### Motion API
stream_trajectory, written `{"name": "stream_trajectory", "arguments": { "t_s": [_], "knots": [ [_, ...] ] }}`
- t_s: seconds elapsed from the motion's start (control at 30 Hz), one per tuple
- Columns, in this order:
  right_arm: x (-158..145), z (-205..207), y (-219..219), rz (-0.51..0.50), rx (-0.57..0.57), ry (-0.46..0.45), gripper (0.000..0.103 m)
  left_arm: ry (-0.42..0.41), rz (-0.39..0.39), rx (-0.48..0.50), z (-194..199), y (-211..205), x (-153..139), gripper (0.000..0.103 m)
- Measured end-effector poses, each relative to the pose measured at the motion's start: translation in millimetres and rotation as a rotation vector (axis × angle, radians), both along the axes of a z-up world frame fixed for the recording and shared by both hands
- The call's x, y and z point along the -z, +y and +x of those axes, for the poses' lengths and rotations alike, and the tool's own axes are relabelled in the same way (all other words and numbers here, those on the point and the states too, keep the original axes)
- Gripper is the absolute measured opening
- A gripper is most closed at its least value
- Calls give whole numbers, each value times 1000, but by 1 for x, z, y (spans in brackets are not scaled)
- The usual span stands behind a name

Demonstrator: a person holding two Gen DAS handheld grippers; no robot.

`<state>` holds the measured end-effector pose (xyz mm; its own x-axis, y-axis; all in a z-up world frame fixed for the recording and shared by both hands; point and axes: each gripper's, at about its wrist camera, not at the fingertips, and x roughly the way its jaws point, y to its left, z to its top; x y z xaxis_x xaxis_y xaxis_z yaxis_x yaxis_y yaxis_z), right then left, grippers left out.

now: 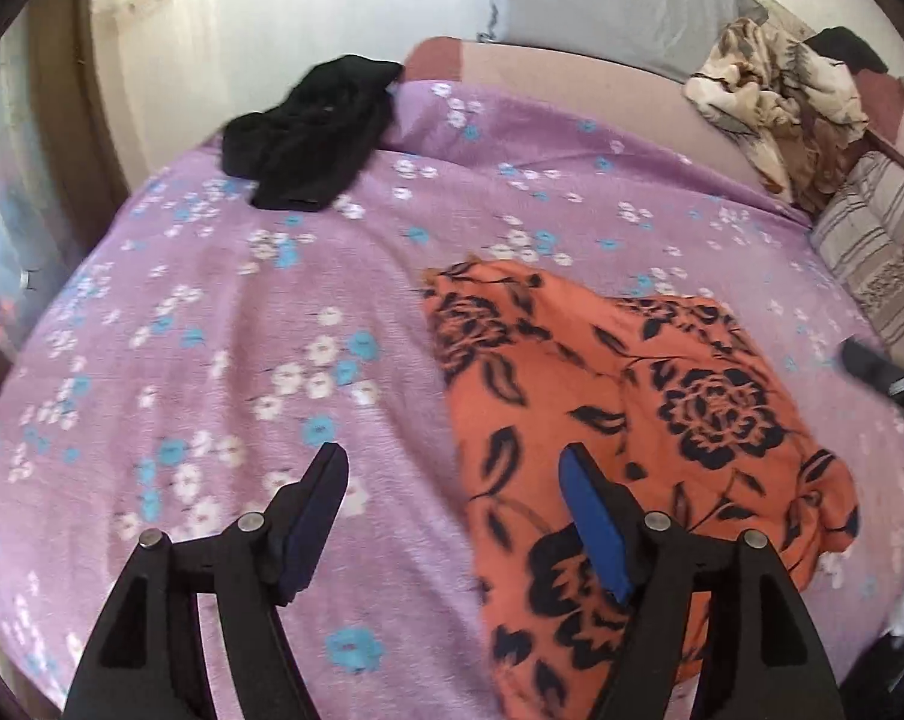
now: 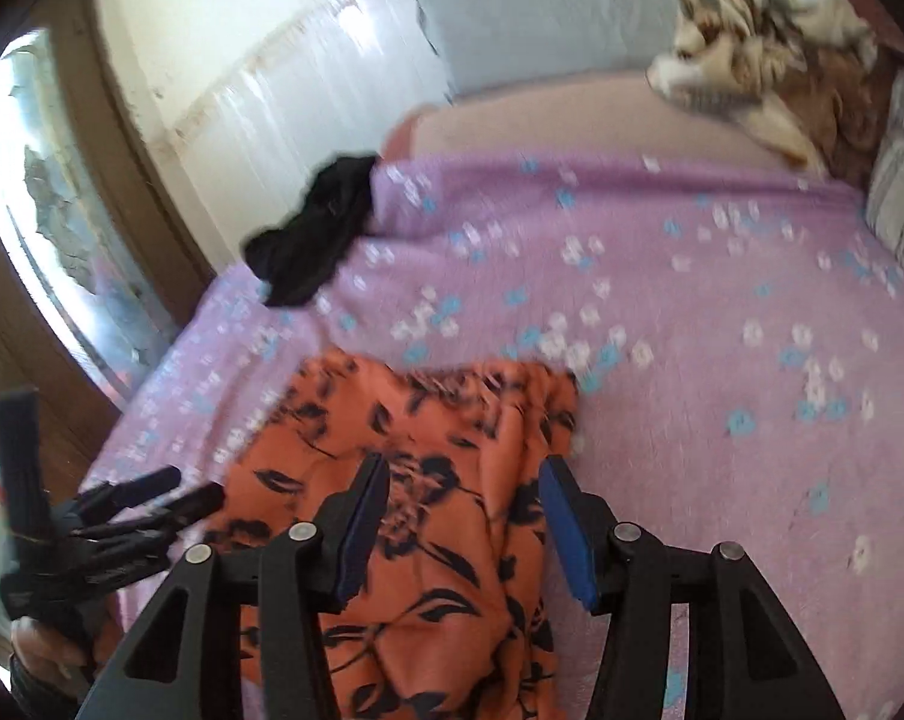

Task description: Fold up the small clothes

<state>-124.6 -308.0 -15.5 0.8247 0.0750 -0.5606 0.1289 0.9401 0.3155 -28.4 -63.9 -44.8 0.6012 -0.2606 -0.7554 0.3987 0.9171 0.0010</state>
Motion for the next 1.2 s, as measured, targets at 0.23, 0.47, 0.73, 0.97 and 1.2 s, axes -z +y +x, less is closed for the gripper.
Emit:
{"name": "stream_trajectory", "arguments": {
  "t_s": [0.23,0.47,0.73,0.97,1.2],
  "knots": [
    [77,6,34,169,-75,312,50,-30,162,-54,-24,10,34,78],
    [19,-43,35,106,-35,133,49,-50,73,-79,-58,31,-2,78],
    [-62,-115,68,-48,28,-29,59,-218,17,-166,-122,45,-92,92],
    [-113,-168,100,-140,24,-111,61,-377,-38,-196,-176,64,-159,103],
    [-132,-201,115,-165,45,-146,65,-435,-48,-208,-215,82,-186,103]
  ]
}}
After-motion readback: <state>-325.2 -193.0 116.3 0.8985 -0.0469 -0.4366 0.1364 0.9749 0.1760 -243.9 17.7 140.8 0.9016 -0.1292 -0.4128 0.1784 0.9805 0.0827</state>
